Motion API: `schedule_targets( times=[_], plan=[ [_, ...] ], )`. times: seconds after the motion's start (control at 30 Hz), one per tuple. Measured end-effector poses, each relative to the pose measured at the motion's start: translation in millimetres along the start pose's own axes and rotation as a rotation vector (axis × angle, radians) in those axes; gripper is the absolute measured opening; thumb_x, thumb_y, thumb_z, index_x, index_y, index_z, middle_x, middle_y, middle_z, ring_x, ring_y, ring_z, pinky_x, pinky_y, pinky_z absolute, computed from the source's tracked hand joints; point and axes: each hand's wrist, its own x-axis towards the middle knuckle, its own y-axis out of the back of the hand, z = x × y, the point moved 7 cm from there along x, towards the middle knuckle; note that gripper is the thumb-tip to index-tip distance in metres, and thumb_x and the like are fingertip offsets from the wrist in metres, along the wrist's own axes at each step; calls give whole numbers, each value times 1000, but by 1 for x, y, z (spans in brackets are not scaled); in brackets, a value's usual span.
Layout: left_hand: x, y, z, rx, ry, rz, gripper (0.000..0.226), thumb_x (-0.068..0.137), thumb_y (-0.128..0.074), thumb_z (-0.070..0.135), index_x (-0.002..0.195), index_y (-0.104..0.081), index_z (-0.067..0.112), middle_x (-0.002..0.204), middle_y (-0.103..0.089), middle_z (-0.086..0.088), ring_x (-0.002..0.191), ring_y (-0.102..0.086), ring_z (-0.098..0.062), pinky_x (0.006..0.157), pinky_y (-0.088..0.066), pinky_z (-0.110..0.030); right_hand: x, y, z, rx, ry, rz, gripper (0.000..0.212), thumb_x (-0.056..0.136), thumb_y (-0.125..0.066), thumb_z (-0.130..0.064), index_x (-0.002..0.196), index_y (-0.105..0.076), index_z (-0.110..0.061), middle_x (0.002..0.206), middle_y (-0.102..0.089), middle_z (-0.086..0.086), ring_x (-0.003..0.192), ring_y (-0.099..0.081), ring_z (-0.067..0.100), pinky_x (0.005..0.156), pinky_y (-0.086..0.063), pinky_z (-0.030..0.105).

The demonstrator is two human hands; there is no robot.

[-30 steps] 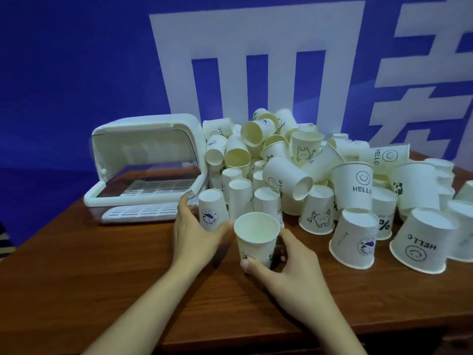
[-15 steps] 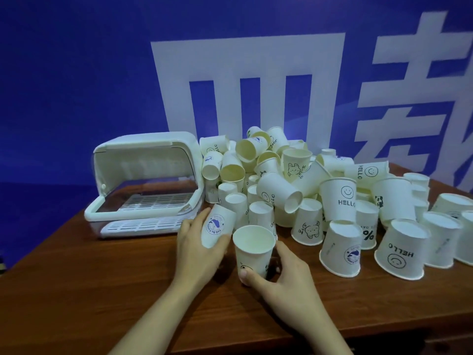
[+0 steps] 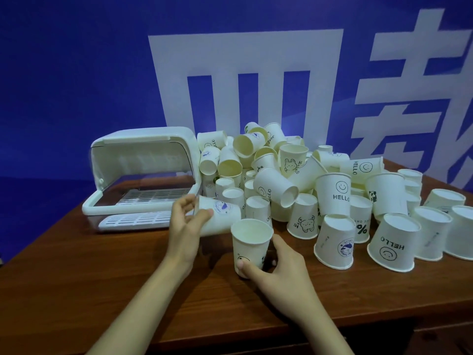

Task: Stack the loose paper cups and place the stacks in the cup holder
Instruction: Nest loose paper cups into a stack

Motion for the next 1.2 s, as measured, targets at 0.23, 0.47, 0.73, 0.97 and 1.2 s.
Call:
schedule_targets(
  times=[0.23,0.47,0.73,0.97,1.2],
  plan=[
    [8,-33,86,174,-268,-370,51,65,-70,44,108,-78,19,99,-78,5,88,-70,-12,73,-55,-21,3,-3,-1,-26,25,-14,49,68,-76,-64,109,-65,-40,102,-71,-23,95,-66,0,85,-57,38],
    [-16,-64,47,567,-212,-584,84,59,-86,48,134,-49,49,121,-72,20,117,-66,-9,101,-54,-42,2,-1,-4,-49,47,-25,48,70,-75,-59,113,-63,-40,104,-71,-23,97,-66,-1,85,-57,36],
    [-43,-40,21,190,-216,-450,70,74,-75,43,136,-54,18,130,-68,-2,123,-64,-21,102,-51,-36,4,-3,-4,-58,43,-22,56,67,-77,-61,117,-61,-39,105,-70,-21,96,-66,1,83,-57,36],
    [-57,-47,13,309,-283,-350,82,69,-83,48,137,-47,21,126,-69,12,123,-64,-8,98,-47,-15,1,-1,-6,-73,53,-21,60,68,-72,-62,122,-62,-40,113,-70,-21,104,-65,0,88,-57,37],
    [-59,-45,10,282,-251,-336,71,72,-80,51,131,-46,33,128,-67,9,122,-64,-10,96,-50,-18,-2,2,-12,-110,37,-28,63,71,-71,-63,128,-58,-39,118,-67,-21,111,-63,0,93,-55,36]
  ],
)
